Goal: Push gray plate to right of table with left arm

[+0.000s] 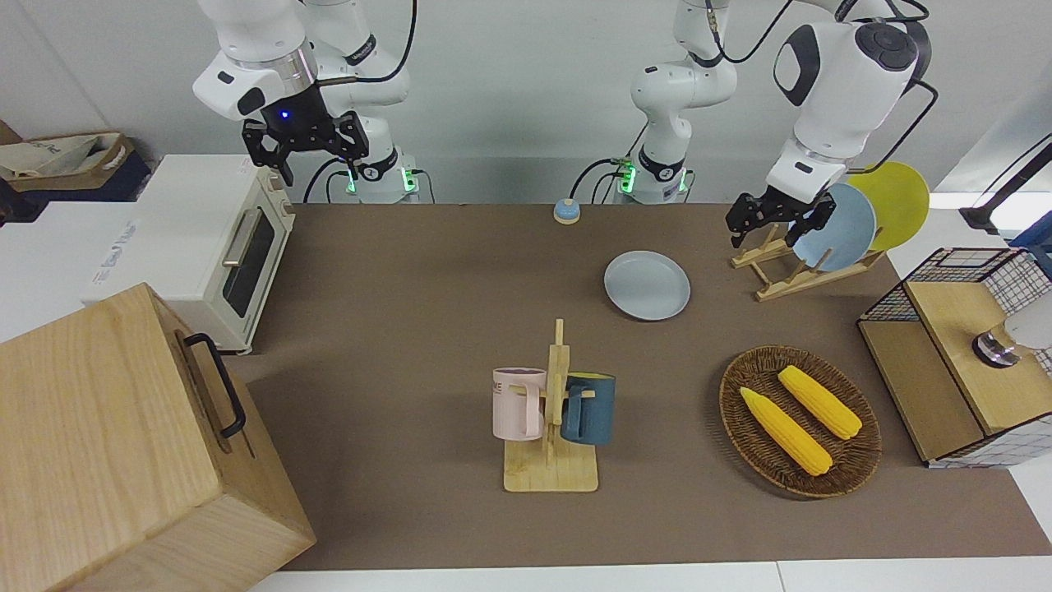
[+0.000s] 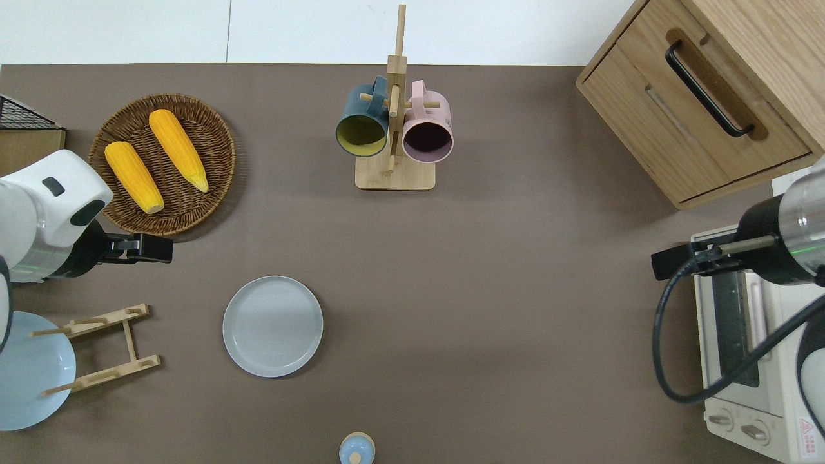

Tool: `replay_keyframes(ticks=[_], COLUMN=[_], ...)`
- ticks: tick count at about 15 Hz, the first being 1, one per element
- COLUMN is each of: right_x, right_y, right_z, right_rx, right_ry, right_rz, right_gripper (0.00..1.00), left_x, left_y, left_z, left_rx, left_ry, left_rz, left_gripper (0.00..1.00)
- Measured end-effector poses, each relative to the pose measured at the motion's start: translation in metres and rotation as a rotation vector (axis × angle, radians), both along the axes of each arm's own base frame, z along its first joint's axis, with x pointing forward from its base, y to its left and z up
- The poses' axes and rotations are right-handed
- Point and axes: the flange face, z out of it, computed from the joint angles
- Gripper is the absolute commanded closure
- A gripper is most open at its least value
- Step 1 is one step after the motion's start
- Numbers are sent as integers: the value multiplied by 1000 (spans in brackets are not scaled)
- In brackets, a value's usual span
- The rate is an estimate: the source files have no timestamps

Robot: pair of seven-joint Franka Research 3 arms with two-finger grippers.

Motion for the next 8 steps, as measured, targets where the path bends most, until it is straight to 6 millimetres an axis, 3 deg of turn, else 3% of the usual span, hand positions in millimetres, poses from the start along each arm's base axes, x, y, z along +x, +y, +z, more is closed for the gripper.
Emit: replay_keyframes(ticks=[8], right_x=[0], right_y=[0], right_z=[0], right_rx=[0], right_ry=[0], right_rz=[0], right_gripper=[17], left_x=[0], left_y=[3], left_z=[1], left_rx=[34], left_ry=[-3], left_rz=[-7], left_gripper=[0])
